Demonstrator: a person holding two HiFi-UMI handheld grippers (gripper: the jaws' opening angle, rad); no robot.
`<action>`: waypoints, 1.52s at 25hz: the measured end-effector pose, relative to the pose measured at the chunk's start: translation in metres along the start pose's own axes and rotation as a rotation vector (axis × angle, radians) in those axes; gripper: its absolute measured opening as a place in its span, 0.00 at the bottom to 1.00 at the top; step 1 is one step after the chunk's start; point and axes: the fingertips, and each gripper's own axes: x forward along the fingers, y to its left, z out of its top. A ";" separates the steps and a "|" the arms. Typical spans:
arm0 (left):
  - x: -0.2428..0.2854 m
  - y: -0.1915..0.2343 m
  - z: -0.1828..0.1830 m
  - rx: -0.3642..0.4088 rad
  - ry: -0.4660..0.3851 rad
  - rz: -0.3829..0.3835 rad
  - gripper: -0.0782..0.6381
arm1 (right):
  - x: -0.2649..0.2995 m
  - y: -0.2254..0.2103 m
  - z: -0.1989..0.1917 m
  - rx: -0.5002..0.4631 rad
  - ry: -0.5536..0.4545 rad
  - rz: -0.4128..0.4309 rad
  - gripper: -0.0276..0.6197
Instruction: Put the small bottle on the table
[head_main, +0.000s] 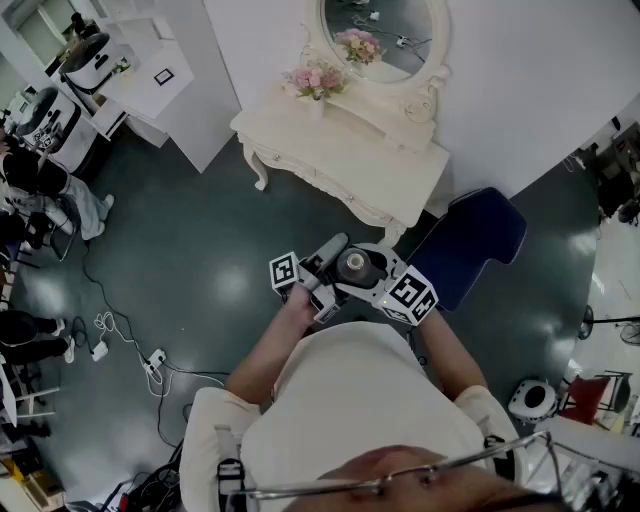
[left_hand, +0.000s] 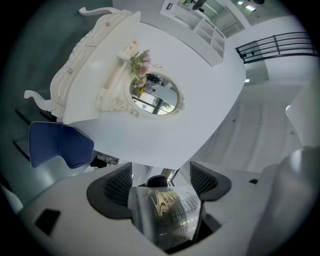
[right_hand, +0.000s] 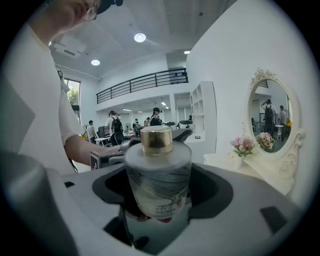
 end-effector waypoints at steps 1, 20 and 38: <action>-0.001 0.000 -0.001 0.000 0.000 0.001 0.60 | -0.001 0.001 0.000 0.001 0.000 -0.001 0.58; -0.025 -0.012 0.006 -0.007 0.000 -0.020 0.60 | 0.021 0.019 0.006 0.001 0.009 -0.007 0.58; -0.107 -0.044 0.027 0.007 0.012 0.010 0.60 | 0.091 0.078 0.012 0.023 0.013 -0.024 0.58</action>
